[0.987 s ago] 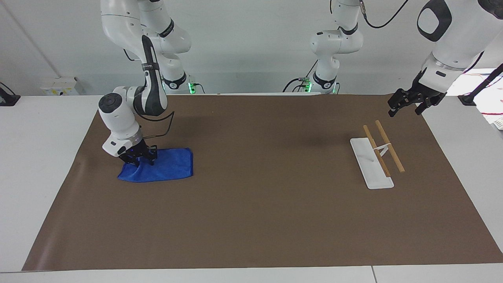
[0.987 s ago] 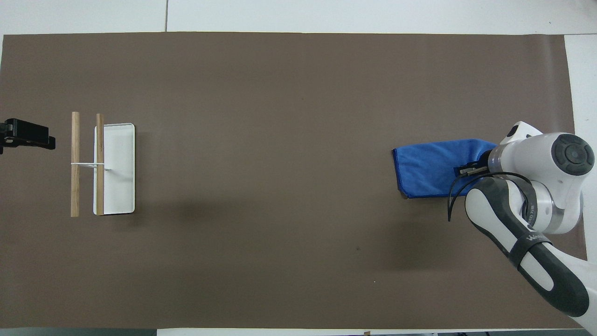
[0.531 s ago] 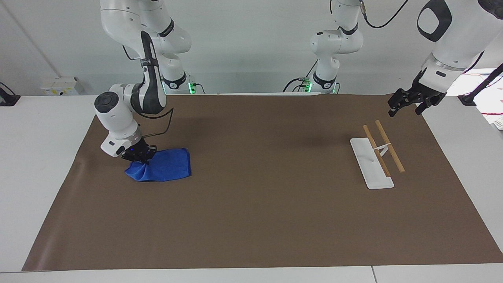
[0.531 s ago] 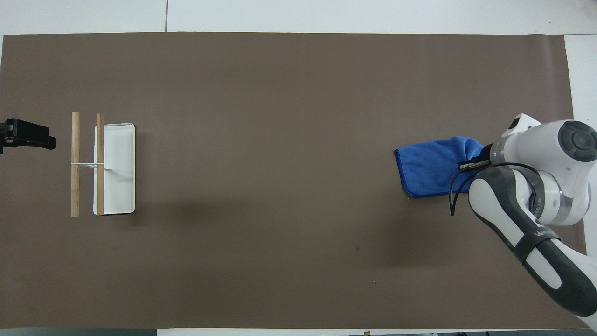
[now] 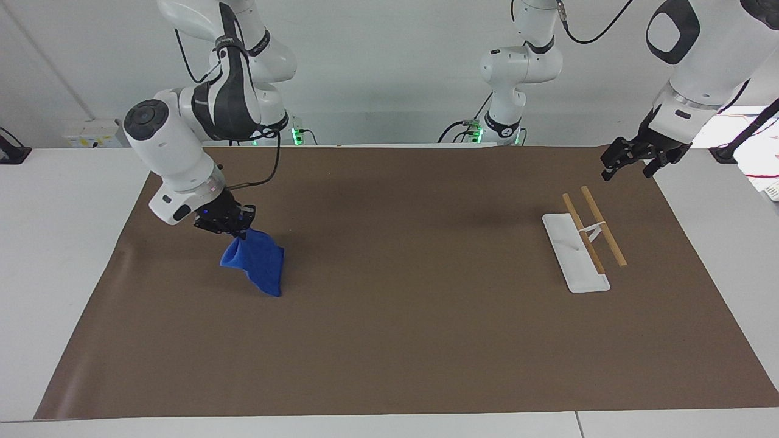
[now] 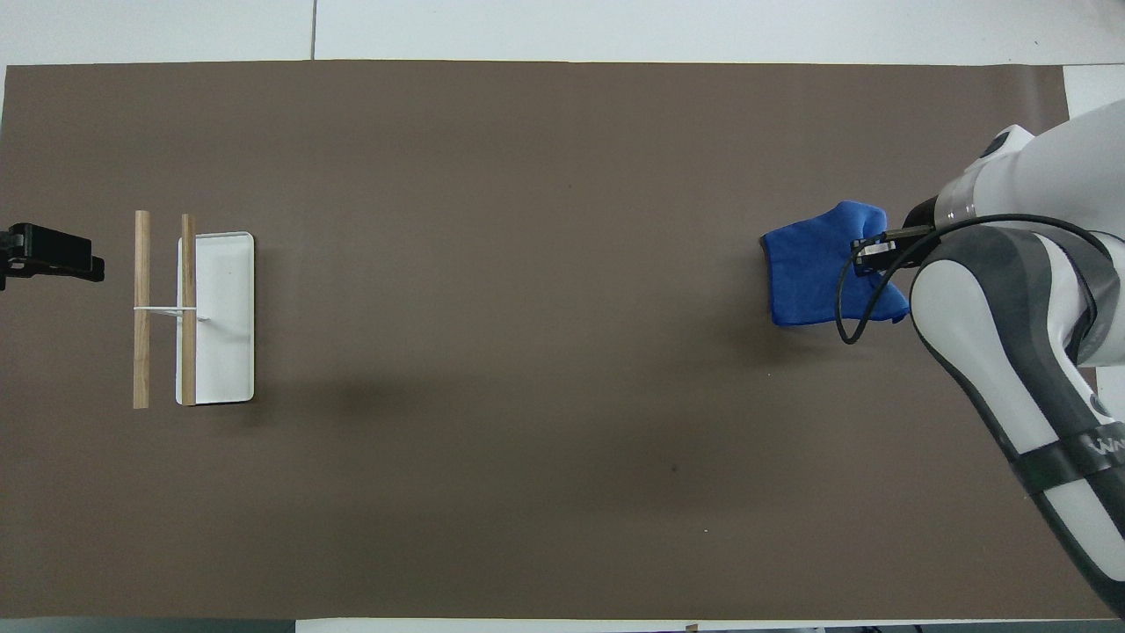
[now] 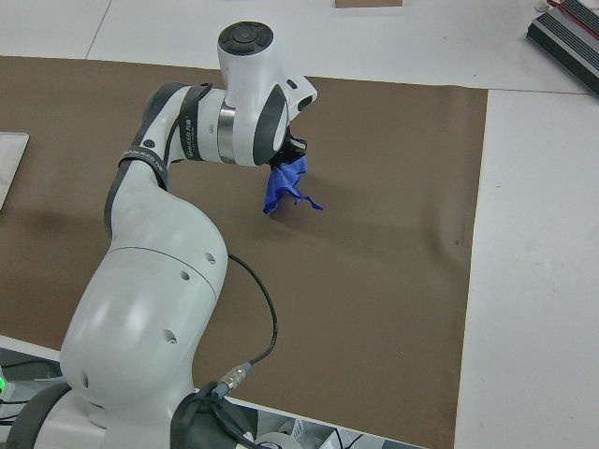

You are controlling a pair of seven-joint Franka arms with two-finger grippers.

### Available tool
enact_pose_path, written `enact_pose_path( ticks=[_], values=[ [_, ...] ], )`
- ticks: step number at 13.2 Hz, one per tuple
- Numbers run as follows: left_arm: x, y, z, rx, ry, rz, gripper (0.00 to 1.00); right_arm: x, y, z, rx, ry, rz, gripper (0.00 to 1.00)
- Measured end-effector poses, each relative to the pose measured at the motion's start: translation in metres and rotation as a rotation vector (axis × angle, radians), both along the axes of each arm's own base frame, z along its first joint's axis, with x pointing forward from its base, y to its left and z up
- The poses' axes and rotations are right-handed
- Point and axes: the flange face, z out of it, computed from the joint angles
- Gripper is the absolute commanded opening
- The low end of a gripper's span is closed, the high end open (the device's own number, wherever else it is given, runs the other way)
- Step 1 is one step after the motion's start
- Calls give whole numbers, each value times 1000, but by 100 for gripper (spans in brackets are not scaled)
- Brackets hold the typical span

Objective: Right arm passes towel to left arm to hang
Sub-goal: 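Lift the blue towel with the right gripper toward the left gripper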

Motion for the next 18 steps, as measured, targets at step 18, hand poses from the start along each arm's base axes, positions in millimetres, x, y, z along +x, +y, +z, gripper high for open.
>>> enact_pose_path(
  ticks=[18],
  values=[
    [-1,0,0,0,5,1,100,7,222,99,828,210,-804,0]
  ],
)
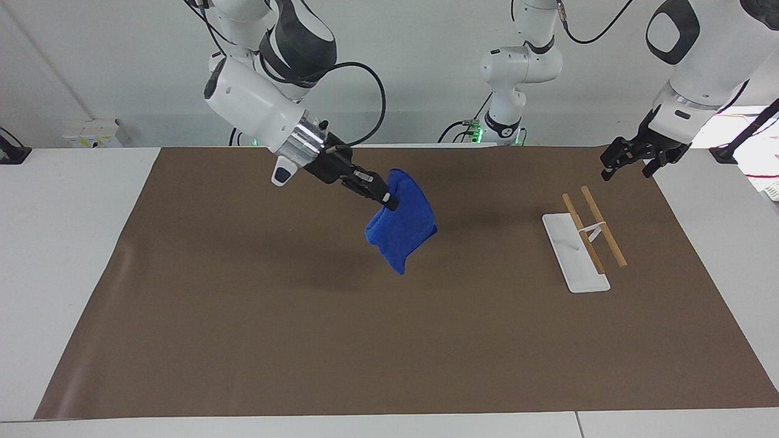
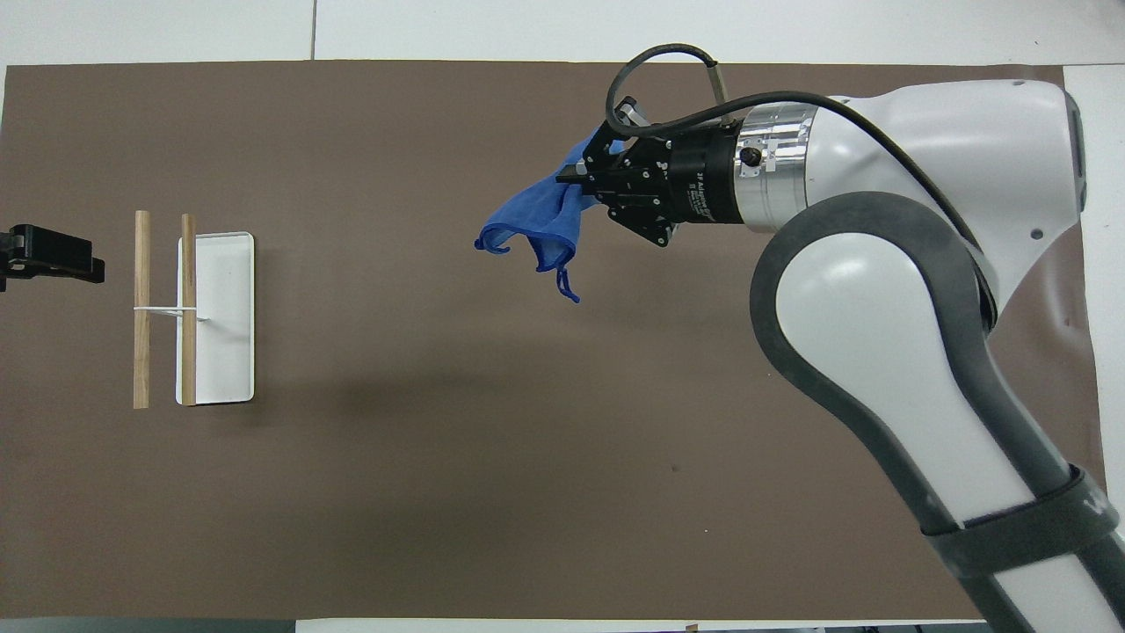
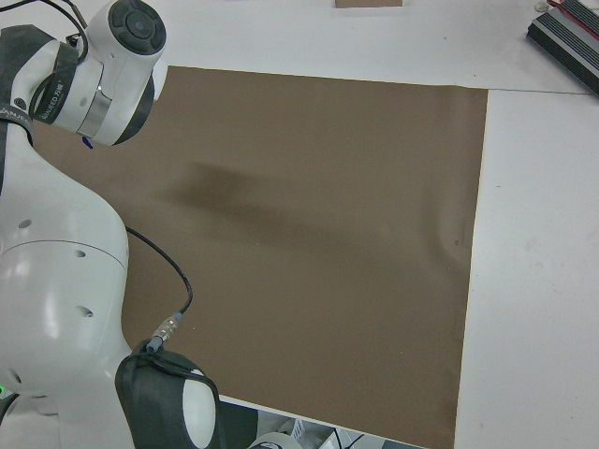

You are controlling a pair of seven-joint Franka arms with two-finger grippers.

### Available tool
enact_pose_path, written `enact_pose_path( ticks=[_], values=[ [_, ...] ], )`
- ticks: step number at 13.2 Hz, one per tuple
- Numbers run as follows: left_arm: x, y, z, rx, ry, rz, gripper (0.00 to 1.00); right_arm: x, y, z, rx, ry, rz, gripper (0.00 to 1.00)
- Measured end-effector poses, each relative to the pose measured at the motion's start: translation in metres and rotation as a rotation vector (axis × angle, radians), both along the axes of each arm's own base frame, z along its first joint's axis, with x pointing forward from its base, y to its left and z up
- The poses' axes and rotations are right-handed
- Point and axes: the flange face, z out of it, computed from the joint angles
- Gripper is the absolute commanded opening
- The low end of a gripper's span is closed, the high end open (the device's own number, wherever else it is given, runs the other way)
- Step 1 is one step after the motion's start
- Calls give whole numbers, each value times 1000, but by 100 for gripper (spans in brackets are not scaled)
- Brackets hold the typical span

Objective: Right arm passes towel to left arm to hang
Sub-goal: 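Lift the blue towel with the right gripper toward the left gripper, then reach the left gripper to the towel and grasp it beside the right gripper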

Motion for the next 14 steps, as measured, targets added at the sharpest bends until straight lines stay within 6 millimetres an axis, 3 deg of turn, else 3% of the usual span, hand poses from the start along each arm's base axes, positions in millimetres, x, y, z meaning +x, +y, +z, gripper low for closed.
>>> enact_pose_path(
  ticks=[4,7,10,11,14],
  values=[
    [0,-16,-1,-10,3,-25,100,-12,35,8,135,68,-121,0],
    [-3,-66,-8,-129,26,66,100,-27,71,7,179,88,-183,0],
    [-2,-136,-28,-280,39,341,100,-37,92,4,190,102,-212,0],
    [0,-148,-35,-321,48,469,100,-37,91,3,189,102,-214,0],
    [7,-157,-44,-402,79,877,100,-34,88,3,189,101,-221,0]
  ],
)
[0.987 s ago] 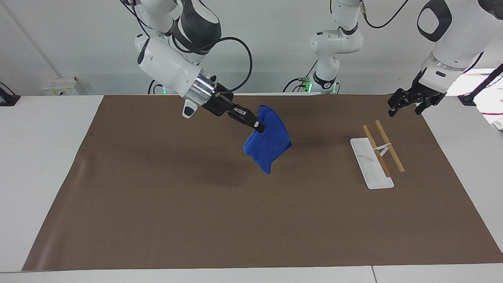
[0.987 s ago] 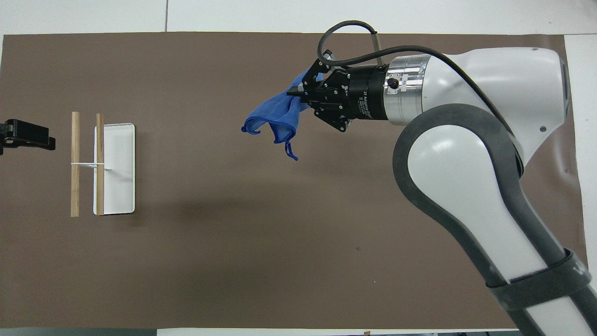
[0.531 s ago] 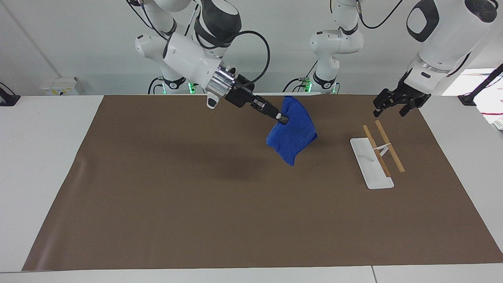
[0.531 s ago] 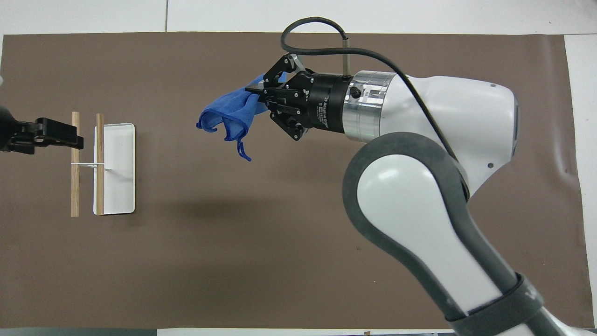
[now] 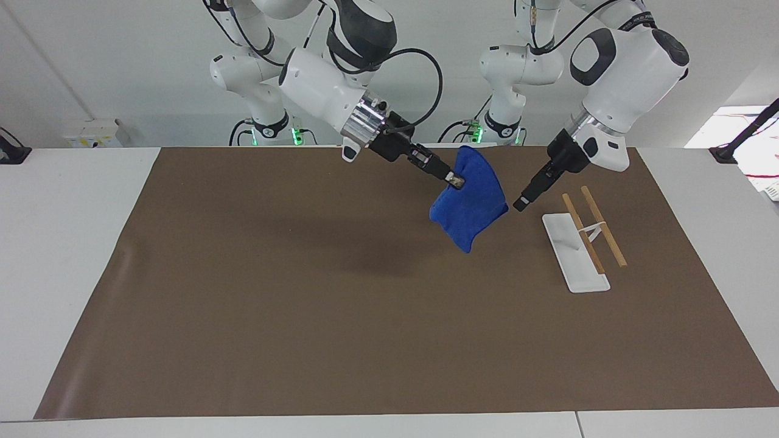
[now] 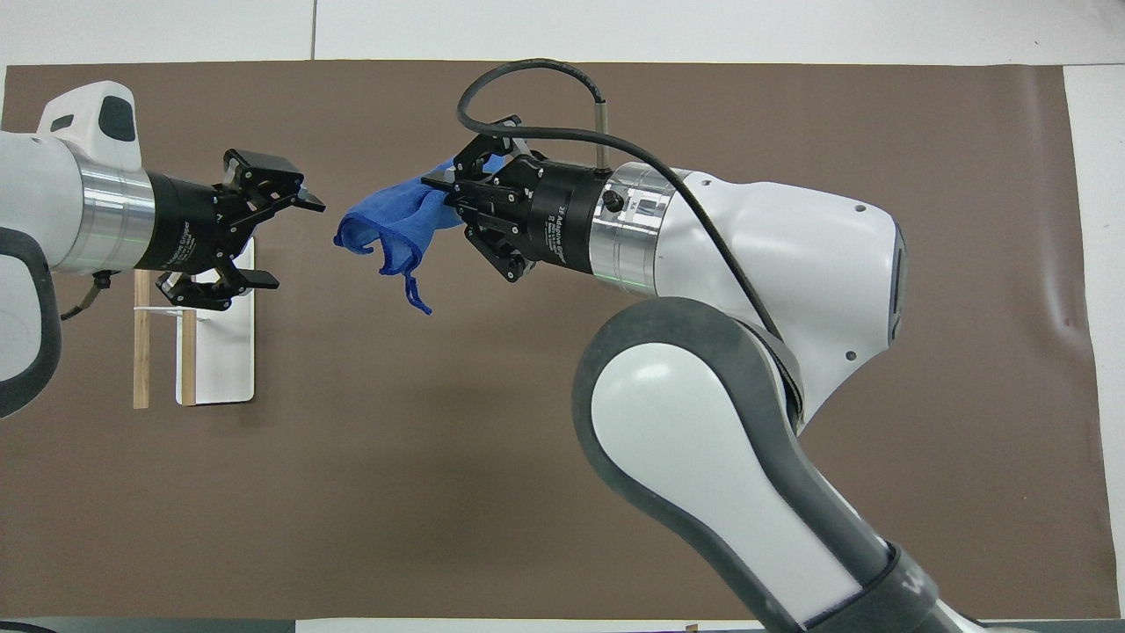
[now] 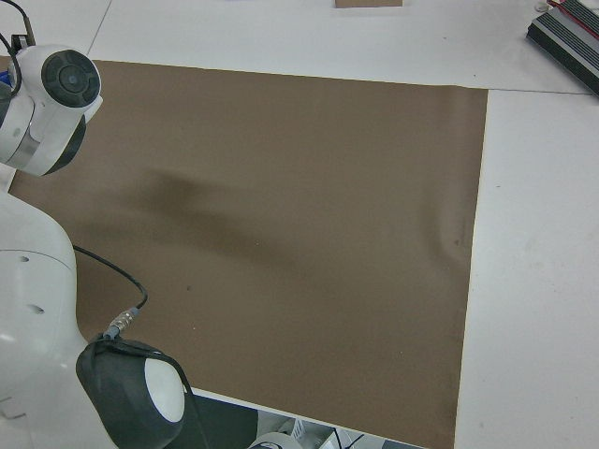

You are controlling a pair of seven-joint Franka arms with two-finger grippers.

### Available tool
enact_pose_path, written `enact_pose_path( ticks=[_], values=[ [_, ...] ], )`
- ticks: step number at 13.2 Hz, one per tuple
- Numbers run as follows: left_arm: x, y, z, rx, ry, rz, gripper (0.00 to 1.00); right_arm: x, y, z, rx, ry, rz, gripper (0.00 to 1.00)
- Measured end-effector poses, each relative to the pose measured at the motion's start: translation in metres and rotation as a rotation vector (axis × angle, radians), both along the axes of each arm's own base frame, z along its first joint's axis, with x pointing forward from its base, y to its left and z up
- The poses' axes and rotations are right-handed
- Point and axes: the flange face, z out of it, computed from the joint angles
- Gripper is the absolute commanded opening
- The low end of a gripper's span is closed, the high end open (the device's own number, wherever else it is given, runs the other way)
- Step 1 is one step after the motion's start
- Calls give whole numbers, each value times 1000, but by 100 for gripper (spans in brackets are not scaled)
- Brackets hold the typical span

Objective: Right arm passes towel to left arm to hang
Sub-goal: 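Reach the left gripper to the towel and grasp it beside the right gripper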

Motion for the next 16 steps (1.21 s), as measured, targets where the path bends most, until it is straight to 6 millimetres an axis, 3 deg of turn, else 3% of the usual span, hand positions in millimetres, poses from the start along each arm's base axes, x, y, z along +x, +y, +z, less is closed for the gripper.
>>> enact_pose_path(
  ticks=[3,7,8,9,10,16],
  values=[
    [-1,-23,-5,-73,98,283,100,0,0,0,0,0,0,0],
    [8,-57,-28,-106,113,420,97,0,0,0,0,0,1,0],
    [11,-60,-36,-113,124,439,63,0,0,0,0,0,1,0],
    [13,-61,-40,-126,134,450,11,0,0,0,0,0,1,0],
    [15,-60,-42,-136,139,459,0,0,0,0,0,0,1,0],
    [21,-50,-36,-167,125,493,0,-1,0,-5,-5,8,1,0]
  ],
)
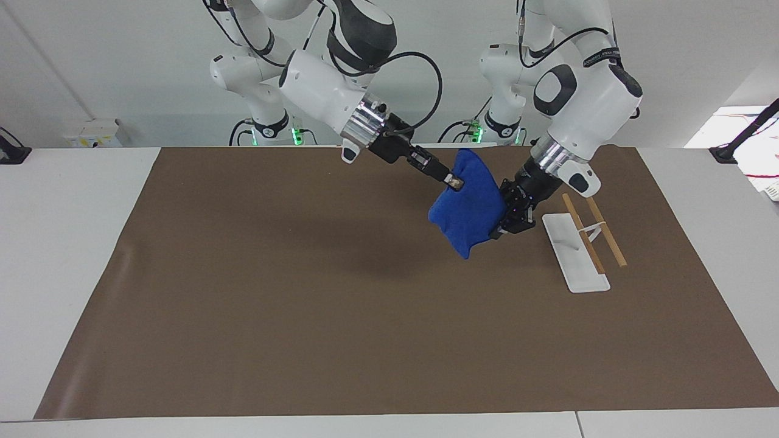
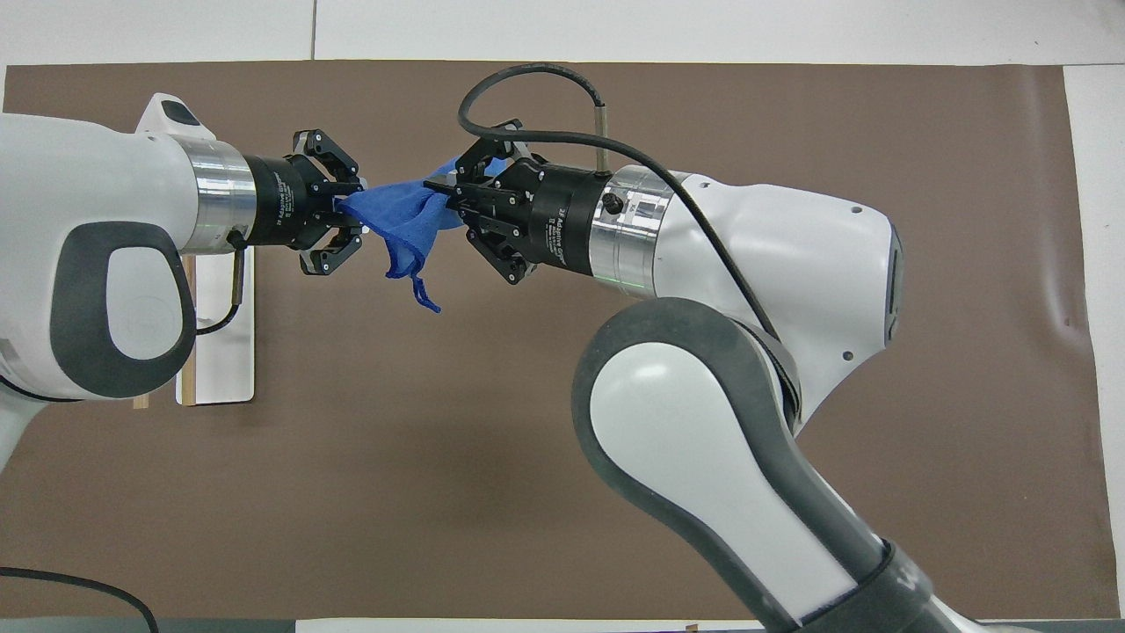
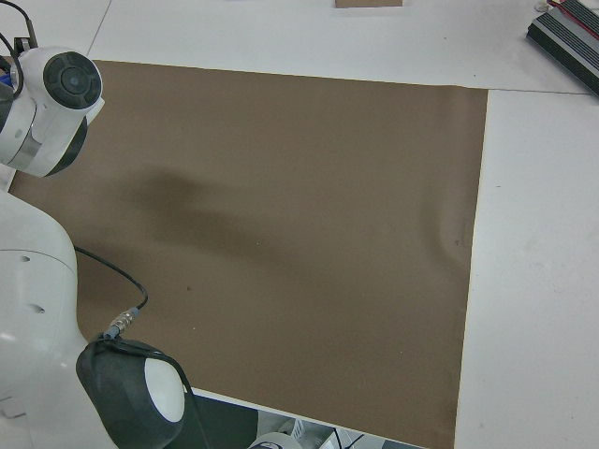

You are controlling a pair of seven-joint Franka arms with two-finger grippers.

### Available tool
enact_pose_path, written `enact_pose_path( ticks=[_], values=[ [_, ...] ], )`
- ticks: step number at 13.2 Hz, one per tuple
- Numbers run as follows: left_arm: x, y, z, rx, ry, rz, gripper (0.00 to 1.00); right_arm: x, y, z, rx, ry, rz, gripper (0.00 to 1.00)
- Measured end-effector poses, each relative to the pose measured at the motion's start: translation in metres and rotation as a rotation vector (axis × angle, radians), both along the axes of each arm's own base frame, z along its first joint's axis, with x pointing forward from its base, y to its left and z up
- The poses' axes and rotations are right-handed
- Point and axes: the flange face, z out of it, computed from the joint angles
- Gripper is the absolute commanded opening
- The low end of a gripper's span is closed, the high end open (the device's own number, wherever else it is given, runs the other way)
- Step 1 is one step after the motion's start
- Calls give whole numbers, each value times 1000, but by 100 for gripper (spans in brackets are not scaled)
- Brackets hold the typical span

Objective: Right arm passes towel to left arm to hang
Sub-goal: 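Reach the left gripper to the towel and grasp it beside the right gripper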

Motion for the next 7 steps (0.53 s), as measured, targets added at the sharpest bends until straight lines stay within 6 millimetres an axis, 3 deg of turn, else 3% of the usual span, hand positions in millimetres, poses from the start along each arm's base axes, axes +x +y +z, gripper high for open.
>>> enact_pose_path(
  ticks=[4,5,6,7],
  values=[
    [5,11,8,-4,-15,21,0,0,0,-2,-2,3,0,0],
    [6,13,10,-5,-18,24,0,0,0,-2,-2,3,0,33],
    [7,17,12,-6,-22,31,0,0,0,-2,-5,-4,4,99],
    [9,23,14,-7,-26,40,0,0,0,-2,-14,-24,14,100]
  ],
)
